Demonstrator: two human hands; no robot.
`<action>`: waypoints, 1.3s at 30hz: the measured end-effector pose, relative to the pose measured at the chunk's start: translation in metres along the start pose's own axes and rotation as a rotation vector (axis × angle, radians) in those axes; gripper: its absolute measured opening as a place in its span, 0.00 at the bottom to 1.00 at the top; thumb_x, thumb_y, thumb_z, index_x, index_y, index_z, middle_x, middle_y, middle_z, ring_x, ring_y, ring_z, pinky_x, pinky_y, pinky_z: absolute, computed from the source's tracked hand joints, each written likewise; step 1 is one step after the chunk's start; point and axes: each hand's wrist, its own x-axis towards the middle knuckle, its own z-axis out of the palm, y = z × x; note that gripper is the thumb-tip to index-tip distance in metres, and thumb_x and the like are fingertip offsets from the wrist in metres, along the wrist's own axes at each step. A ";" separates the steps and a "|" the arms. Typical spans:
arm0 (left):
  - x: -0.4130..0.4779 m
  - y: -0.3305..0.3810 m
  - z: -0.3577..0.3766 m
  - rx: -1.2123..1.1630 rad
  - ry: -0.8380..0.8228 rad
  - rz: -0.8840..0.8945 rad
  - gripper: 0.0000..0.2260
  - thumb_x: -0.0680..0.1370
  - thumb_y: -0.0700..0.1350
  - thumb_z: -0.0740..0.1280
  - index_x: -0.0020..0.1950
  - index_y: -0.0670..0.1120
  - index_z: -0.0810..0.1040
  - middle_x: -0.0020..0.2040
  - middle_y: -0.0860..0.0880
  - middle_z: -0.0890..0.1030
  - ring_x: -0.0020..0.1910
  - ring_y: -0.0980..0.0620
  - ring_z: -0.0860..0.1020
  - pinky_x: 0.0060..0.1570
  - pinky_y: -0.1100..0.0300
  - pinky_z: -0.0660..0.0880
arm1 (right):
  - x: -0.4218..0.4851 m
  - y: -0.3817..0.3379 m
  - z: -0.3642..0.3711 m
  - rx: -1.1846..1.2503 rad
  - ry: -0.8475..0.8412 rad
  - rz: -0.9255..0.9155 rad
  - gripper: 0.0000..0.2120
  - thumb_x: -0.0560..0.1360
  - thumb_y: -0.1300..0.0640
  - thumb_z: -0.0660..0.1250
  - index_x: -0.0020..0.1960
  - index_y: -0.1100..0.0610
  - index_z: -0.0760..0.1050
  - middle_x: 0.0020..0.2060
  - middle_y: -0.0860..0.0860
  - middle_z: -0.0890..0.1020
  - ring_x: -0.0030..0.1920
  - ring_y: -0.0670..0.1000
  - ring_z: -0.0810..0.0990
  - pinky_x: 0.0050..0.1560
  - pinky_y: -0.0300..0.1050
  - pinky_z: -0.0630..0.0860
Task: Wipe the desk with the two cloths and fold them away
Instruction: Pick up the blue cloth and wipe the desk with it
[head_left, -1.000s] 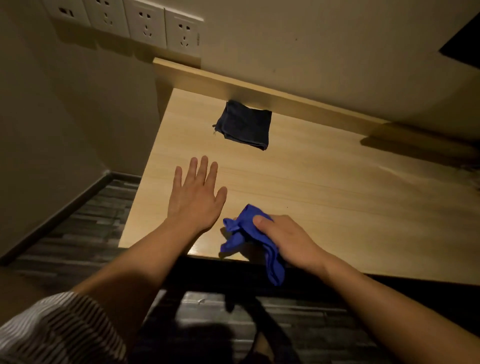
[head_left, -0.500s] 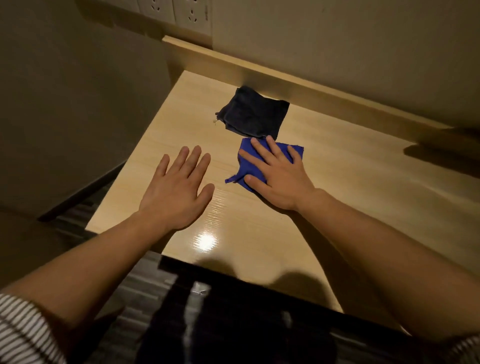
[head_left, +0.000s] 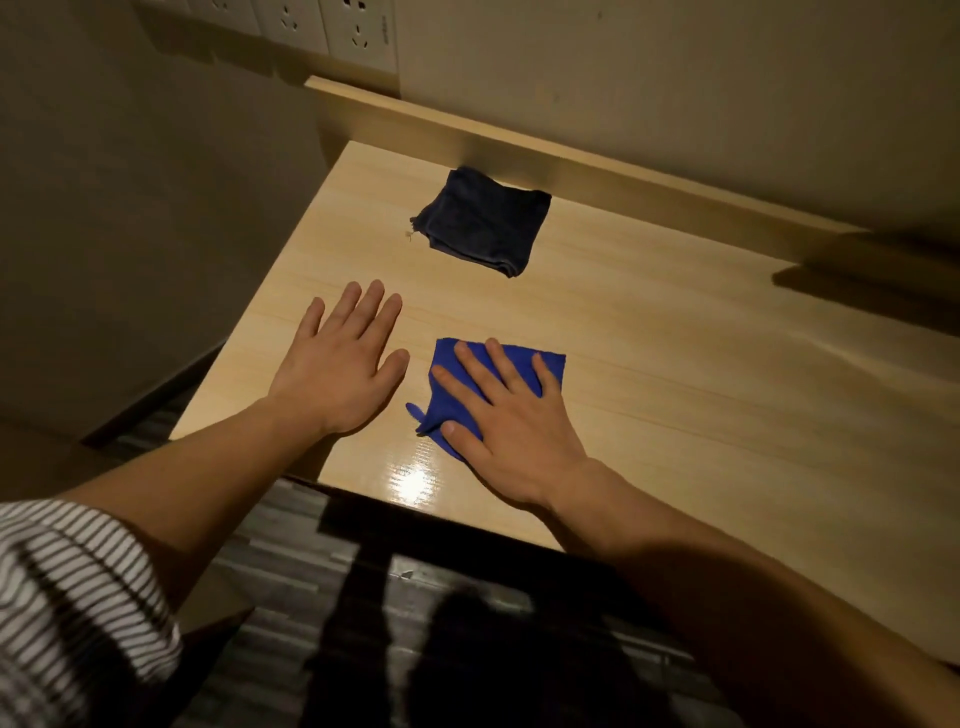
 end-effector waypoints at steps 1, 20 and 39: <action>0.000 0.000 0.001 -0.001 0.002 0.005 0.33 0.84 0.66 0.39 0.88 0.54 0.42 0.88 0.51 0.42 0.86 0.49 0.39 0.82 0.42 0.40 | -0.007 -0.006 0.002 0.004 -0.005 0.002 0.30 0.83 0.33 0.40 0.83 0.38 0.43 0.84 0.44 0.43 0.83 0.51 0.36 0.78 0.68 0.41; 0.003 0.059 -0.019 -0.187 -0.022 0.060 0.31 0.87 0.58 0.48 0.88 0.48 0.48 0.88 0.45 0.47 0.87 0.44 0.45 0.82 0.39 0.44 | -0.108 -0.058 -0.027 1.042 0.081 0.317 0.18 0.84 0.45 0.61 0.42 0.55 0.78 0.35 0.44 0.80 0.36 0.41 0.73 0.43 0.44 0.70; 0.004 0.090 0.013 -0.050 0.019 -0.069 0.34 0.84 0.68 0.39 0.88 0.54 0.41 0.88 0.51 0.41 0.86 0.50 0.37 0.83 0.40 0.41 | 0.109 0.210 -0.094 0.154 0.055 0.187 0.20 0.84 0.36 0.52 0.71 0.40 0.71 0.71 0.50 0.76 0.75 0.59 0.68 0.67 0.63 0.64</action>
